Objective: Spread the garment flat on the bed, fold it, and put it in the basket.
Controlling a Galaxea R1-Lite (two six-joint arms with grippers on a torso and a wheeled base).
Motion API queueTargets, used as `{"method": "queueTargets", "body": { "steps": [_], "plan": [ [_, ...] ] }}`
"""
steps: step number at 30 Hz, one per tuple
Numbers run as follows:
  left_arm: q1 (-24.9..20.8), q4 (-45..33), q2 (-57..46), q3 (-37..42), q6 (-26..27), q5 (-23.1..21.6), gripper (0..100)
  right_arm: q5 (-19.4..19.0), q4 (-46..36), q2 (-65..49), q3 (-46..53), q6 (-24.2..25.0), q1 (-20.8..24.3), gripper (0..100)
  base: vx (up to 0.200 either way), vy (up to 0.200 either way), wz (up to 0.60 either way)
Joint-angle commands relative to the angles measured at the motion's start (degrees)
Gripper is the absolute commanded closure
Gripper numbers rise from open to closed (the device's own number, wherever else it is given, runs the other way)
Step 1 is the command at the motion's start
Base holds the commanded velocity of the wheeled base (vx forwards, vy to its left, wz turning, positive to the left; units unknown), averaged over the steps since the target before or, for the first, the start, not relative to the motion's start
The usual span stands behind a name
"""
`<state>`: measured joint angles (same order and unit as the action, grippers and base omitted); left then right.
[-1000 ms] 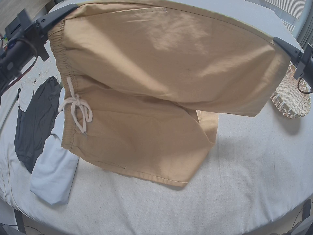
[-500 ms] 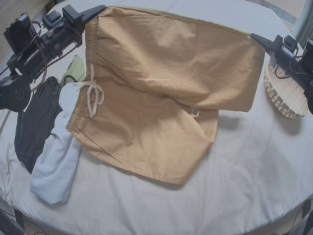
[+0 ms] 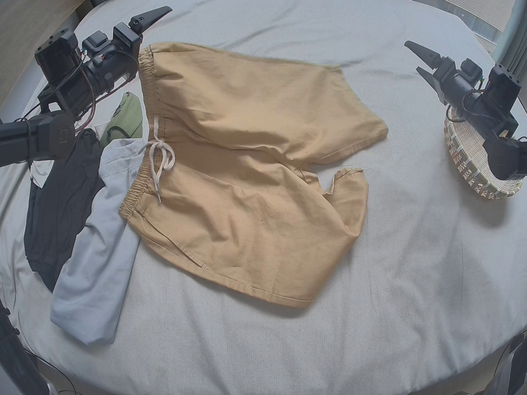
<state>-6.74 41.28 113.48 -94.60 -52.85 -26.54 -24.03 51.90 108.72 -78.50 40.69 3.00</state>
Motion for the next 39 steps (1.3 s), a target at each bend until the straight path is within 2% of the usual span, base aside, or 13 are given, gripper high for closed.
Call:
{"method": "queueTargets", "body": {
  "steps": [1,6,8,10,17,20,22,26,27,29,33,34,39],
  "plan": [
    [1.6,-6.5,0.5,-0.1,0.1,0.1,0,0.2,0.5,-4.8,9.1,-0.4,0.7,0,0.0,0.0,0.0],
    [3.8,-14.9,-0.9,-0.3,3.1,0.8,0,-0.1,3.8,-9.0,18.7,-0.4,0.7,0,0.0,0.0,0.0],
    [5.8,-21.8,-3.1,0.4,8.5,2.2,0,-0.2,8.3,-11.0,27.0,-0.4,0.8,0,0.0,0.0,0.0],
    [6.0,-22.6,-3.5,0.8,9.0,2.2,0,-0.2,8.9,-11.2,28.1,-0.4,0.8,0,0.0,0.0,0.0],
    [8.1,-23.3,-13.8,12.9,10.0,-1.1,0,-0.3,17.5,-10.8,40.4,-0.4,2.5,0,0.0,0.0,0.0],
    [9.3,-23.3,-19.3,19.5,10.6,-4.7,0,-0.2,18.9,-10.0,43.2,-0.4,4.8,0,0.0,0.0,0.0],
    [11.4,-23.3,-25.3,26.8,10.7,-9.7,0,0.0,19.3,-8.6,44.5,-0.5,7.5,0,0.0,0.0,0.0],
    [13.9,-23.2,-33.3,36.5,10.7,-17.4,0,0.5,19.3,-5.6,44.0,-3.2,9.9,0,0.0,0.0,0.0],
    [13.9,-23.2,-33.3,36.5,10.7,-17.4,0,0.5,19.3,-5.6,44.0,-3.2,9.9,0,0.0,0.0,0.0],
    [15.8,-23.2,-39.0,43.3,10.6,-22.6,0,1.9,19.4,-2.8,43.1,-4.3,11.4,0,0.0,0.0,0.0],
    [16.2,-22.9,-41.5,46.3,10.6,-25.1,0,2.5,19.5,-1.2,41.9,-4.5,12.1,0,0.0,0.0,0.0],
    [16.2,-21.5,-44.6,50.0,10.3,-26.9,0,2.7,19.4,0.2,40.3,-4.6,12.6,0,0.0,0.0,0.0],
    [15.1,-17.0,-48.1,56.2,8.2,-27.4,0,2.7,19.4,2.1,36.9,-4.7,12.8,0,0.0,0.0,0.0]
  ]
}}
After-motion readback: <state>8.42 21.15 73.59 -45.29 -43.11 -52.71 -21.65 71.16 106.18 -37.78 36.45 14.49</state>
